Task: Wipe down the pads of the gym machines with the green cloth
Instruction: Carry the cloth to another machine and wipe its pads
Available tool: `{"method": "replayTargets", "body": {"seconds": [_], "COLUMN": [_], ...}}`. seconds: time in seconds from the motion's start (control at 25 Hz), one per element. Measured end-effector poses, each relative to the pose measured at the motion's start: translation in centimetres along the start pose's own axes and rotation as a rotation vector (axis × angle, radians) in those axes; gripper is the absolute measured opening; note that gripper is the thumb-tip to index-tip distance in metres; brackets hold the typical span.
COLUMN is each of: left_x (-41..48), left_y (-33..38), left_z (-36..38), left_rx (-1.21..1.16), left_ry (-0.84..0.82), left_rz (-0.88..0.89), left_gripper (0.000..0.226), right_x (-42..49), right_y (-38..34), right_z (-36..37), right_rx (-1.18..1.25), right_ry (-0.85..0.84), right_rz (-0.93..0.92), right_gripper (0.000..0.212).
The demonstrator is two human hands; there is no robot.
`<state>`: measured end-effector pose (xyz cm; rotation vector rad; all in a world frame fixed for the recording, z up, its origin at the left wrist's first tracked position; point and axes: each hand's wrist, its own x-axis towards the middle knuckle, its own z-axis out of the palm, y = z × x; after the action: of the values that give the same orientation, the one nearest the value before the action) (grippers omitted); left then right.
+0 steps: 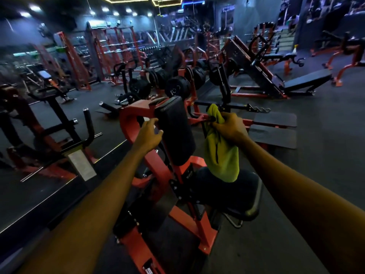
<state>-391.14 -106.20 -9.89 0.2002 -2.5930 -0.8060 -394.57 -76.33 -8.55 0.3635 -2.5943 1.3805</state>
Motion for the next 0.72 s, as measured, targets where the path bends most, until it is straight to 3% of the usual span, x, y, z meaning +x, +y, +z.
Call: {"method": "replayTargets", "body": {"seconds": [0.28, 0.52, 0.72], "left_x": [6.4, 8.6, 8.7], "left_y": [-1.6, -3.3, -3.8], "left_z": [2.8, 3.7, 4.7], "left_rx": [0.083, 0.102, 0.157], "left_ry": [-0.016, 0.07, 0.148], "left_rz": [0.068, 0.169, 0.224], "left_gripper": [0.074, 0.068, 0.061], "right_x": [8.8, 15.6, 17.6], "right_y": [1.6, 1.8, 2.5], "right_z": [3.2, 9.7, 16.0], "right_rx": [0.021, 0.061, 0.06], "right_ry": [-0.002, -0.02, -0.041], "right_rz": [-0.069, -0.224, -0.41], "right_gripper": [0.033, 0.034, 0.059]}}
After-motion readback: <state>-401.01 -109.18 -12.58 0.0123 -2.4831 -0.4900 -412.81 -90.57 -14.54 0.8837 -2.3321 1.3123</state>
